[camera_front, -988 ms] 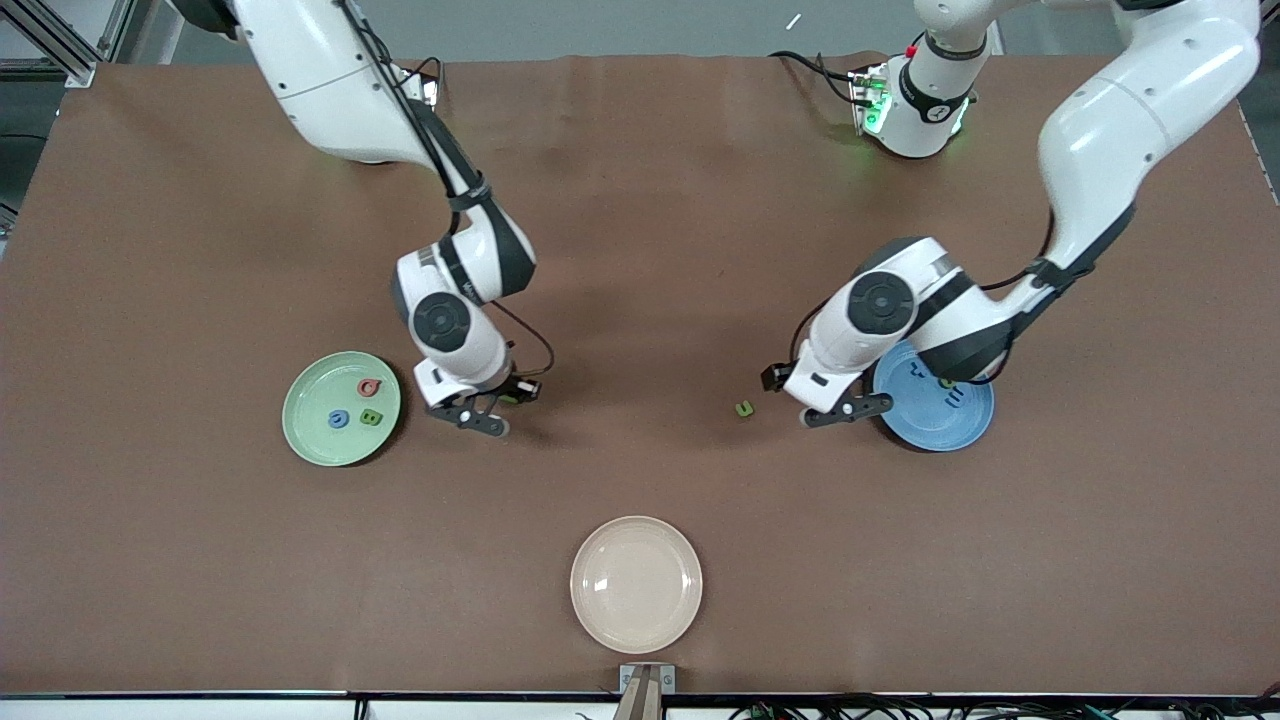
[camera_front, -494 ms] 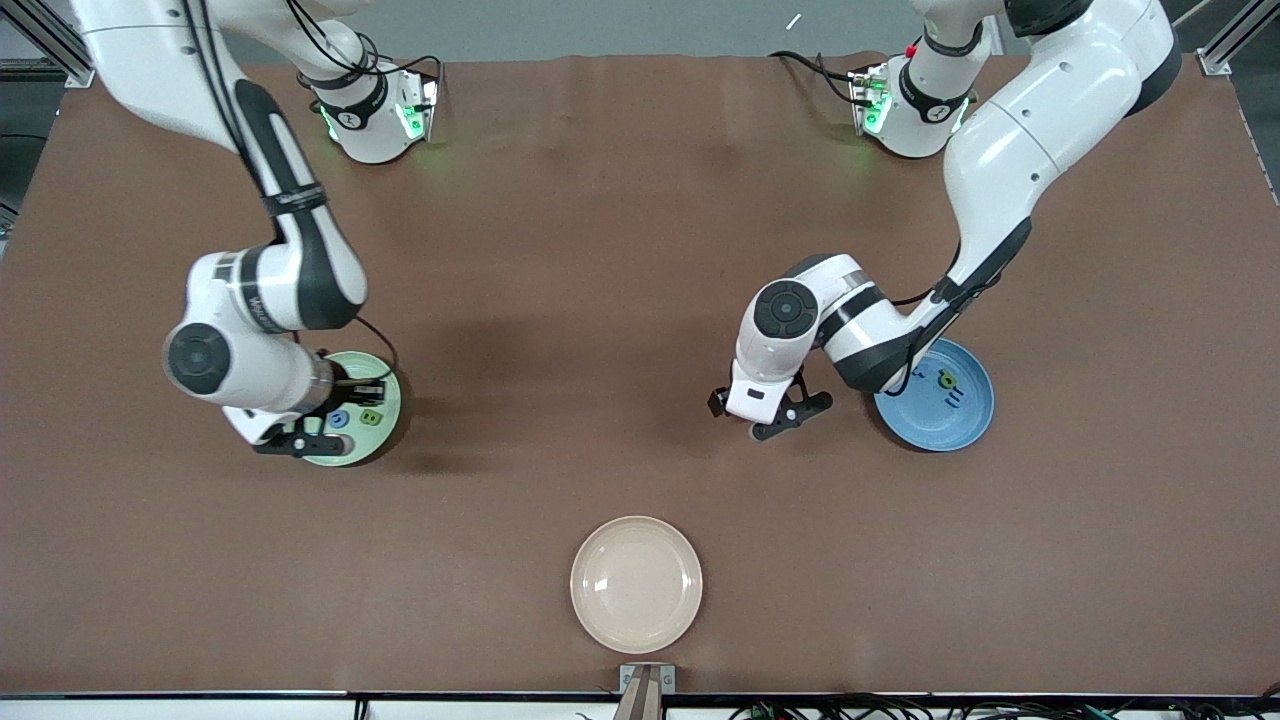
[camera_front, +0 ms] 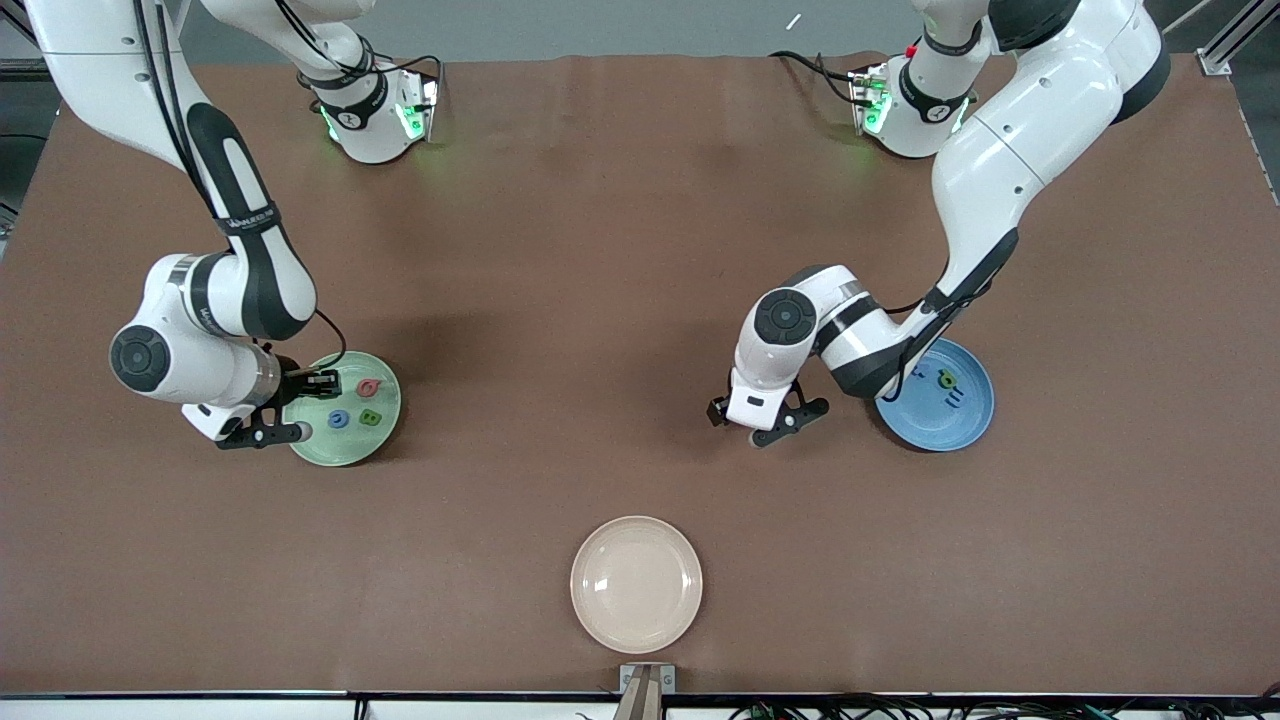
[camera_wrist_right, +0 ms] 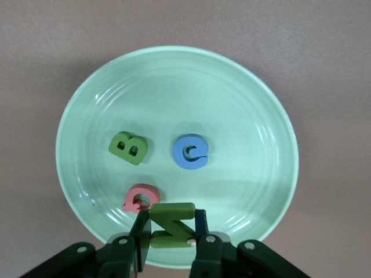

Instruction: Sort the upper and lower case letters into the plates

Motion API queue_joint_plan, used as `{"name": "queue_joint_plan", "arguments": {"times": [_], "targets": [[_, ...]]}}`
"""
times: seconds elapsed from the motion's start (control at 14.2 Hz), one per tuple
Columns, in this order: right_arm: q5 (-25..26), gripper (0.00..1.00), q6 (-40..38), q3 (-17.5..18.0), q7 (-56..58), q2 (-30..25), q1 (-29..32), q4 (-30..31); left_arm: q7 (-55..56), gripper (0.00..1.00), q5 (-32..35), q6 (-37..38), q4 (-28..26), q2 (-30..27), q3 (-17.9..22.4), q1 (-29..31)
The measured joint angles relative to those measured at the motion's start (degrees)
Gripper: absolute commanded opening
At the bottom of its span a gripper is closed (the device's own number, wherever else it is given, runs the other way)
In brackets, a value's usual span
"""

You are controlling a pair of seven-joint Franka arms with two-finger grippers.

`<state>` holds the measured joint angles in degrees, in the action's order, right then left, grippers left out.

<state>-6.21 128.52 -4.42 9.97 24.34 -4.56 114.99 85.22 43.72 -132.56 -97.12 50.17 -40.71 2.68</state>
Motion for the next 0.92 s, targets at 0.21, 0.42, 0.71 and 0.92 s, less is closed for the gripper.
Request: {"name": "queue_joint_plan", "arguments": {"times": [0.21,0.42,0.71,0.92], "targets": [[0.1,0.02,6.1,0.1,0.4,0.2,0.0,4.0,0.0,0.57,0.0,-0.1,0.0,0.4,0.4,-0.1],[0.4,0.02,7.6,0.1,0.5,0.2,0.0,4.9,0.0,0.51,-0.1,-0.1,0.3,0.4,0.3,-0.3],[0.5,0.03,8.1,0.1,0.5,0.3,0.1,4.9,0.0,0.24,-0.3,-0.1,0.5,0.4,0.3,-0.3],[0.5,0.03,8.9,0.1,0.5,0.8,0.1,5.0,-0.1,0.02,-0.3,0.1,0.6,0.2,0.3,-0.3]]}}
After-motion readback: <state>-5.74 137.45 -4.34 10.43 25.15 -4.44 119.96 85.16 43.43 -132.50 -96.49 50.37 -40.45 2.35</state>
